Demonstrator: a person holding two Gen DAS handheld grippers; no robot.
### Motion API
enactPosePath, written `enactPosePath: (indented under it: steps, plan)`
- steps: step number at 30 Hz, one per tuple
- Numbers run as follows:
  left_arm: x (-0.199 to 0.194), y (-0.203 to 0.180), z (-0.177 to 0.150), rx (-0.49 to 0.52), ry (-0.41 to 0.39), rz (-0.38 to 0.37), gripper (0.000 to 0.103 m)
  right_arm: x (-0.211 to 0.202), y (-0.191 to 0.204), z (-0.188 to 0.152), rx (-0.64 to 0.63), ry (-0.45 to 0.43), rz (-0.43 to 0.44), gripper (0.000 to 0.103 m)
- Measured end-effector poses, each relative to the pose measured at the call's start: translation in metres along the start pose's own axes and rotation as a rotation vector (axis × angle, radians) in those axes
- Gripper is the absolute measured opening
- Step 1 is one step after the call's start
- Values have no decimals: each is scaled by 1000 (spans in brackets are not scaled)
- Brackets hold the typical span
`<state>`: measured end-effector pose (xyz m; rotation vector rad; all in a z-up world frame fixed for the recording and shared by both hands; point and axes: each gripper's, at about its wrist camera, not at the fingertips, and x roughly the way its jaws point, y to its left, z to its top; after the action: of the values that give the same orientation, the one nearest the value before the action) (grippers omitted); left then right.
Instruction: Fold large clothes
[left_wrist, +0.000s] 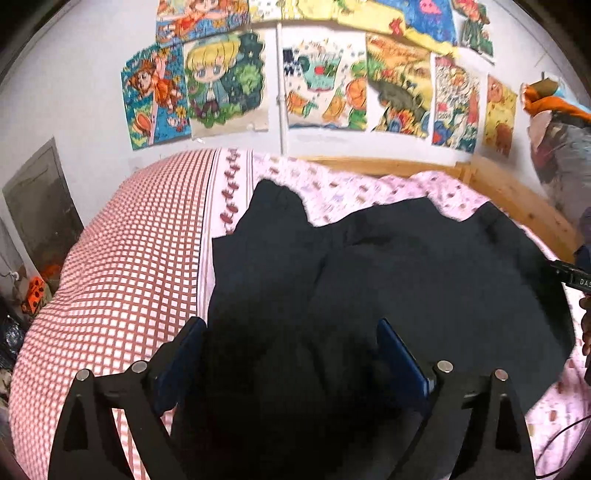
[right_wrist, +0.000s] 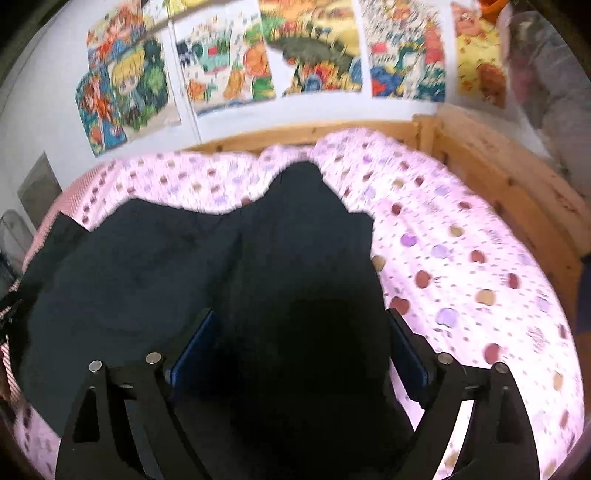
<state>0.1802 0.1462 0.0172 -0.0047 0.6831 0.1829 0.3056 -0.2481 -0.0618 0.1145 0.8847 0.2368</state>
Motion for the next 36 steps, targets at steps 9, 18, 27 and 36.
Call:
enactPosePath:
  steps: [9, 18, 27, 36]
  plan:
    - [-106, -25, -25, -8, -192, -26, 103, -105, 35, -20, -65, -179, 66, 100]
    - [-150, -21, -65, -101, -266, -42, 103, -177, 54, -75, -131, -345, 103, 101]
    - [-158, -13, -96, -119, -275, 1, 103, -196, 73, -112, -203, -384, 126, 101]
    - [-148, -22, -108, -46, -240, -9, 103, -179, 89, -126, -254, -300, 150, 101]
